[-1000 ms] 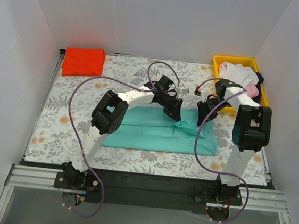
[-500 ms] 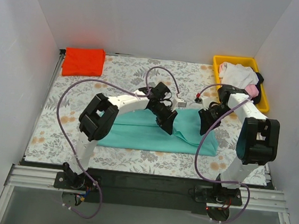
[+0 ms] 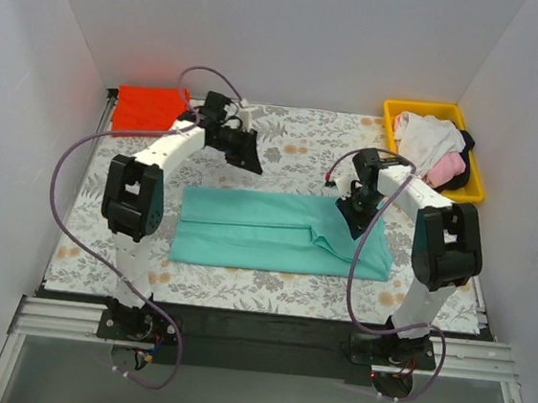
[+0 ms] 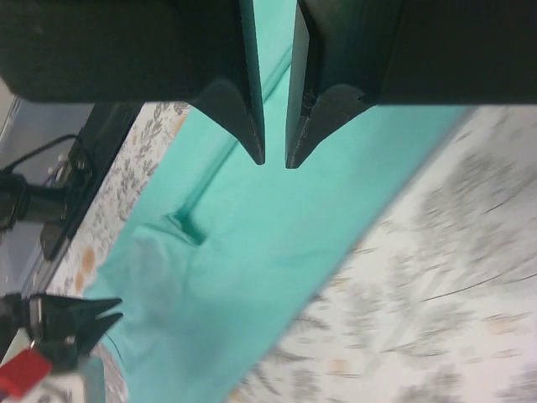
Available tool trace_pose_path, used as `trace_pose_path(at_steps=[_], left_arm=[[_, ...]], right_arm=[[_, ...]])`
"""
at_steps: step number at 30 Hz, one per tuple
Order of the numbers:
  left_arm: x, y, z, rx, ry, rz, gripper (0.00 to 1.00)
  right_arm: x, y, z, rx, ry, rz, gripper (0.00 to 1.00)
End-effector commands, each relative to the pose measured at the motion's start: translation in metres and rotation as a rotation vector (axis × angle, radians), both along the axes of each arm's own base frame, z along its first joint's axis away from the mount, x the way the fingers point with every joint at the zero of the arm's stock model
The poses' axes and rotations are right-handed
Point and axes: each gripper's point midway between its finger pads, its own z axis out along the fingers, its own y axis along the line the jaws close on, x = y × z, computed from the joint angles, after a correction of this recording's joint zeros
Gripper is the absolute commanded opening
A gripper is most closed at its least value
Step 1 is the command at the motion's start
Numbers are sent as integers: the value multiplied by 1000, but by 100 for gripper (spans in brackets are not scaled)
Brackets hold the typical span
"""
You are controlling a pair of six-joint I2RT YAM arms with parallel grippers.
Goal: Fold and stack the t-shirts
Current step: Fold the tshirt
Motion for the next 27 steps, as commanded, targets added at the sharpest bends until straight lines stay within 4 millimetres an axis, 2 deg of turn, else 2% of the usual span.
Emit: trace_pose_path(at_steps=[1,2,3,4,5,6,8,9,10,11,12,13,14,15,16,17,18,19,20,21,22,23,24,26,27], left_arm=[[12,54,50,-46,10,171,16],[19,62,57,-56,-31,199,17],[17,72,53,-51,-26,231,18],[23,90,67,-51,-74,289,19],[28,98,72,-54,-108,312,21],[28,107,72,-46,-113,338,22],[34,132,84,-34,-162,404,26],[34,139,87,-31,-172,419,27],[37,153,89,-23,-180,449,30],[36,160,92,-13,-188,458,33],[34,166,92,-6,-190,460,34],[36,183,93,5,-192,489,40],[29,189,89,30,-181,474,42],[24,193,89,42,-187,463,45],[19,196,86,61,-186,443,46],[8,198,77,101,-194,383,46],[1,199,80,113,-215,364,46],[-4,199,79,126,-228,348,46],[-14,199,70,136,-208,333,46],[-20,197,73,152,-250,293,45],[-25,196,66,176,-241,277,45],[-31,193,57,199,-230,259,44],[-36,183,47,240,-240,207,43],[-41,174,30,296,-245,154,41],[-46,172,12,346,-230,136,39]], right_arm=[[22,-16,-14,-156,-43,7,24],[26,-13,-16,-157,-43,18,24],[36,-17,-22,-206,-53,28,24],[45,-15,-25,-216,-64,37,24],[54,-16,-28,-243,-78,50,24],[72,-8,-33,-248,-95,59,23],[95,0,-38,-257,-120,66,22],[106,7,-53,-270,-107,77,22],[138,20,-40,-252,-187,69,21],[158,27,-35,-248,-232,65,21],[171,36,-53,-252,-229,79,20],[216,58,-22,-201,-370,63,20],[237,71,-17,-189,-428,65,20],[251,92,-37,-186,-453,113,20],[282,114,-7,-155,-596,111,20],[303,143,4,-132,-730,133,21],[312,157,17,-119,-809,147,21],[312,162,9,-126,-843,142,22],[326,177,62,-53,-1008,98,25],[328,180,83,-14,-1067,74,28],[329,179,101,18,-1107,31,30],[328,173,110,28,-1123,11,32],[327,167,143,59,-1168,-23,33],[320,150,171,75,-1188,-70,35],[316,144,176,74,-1188,-74,36]])
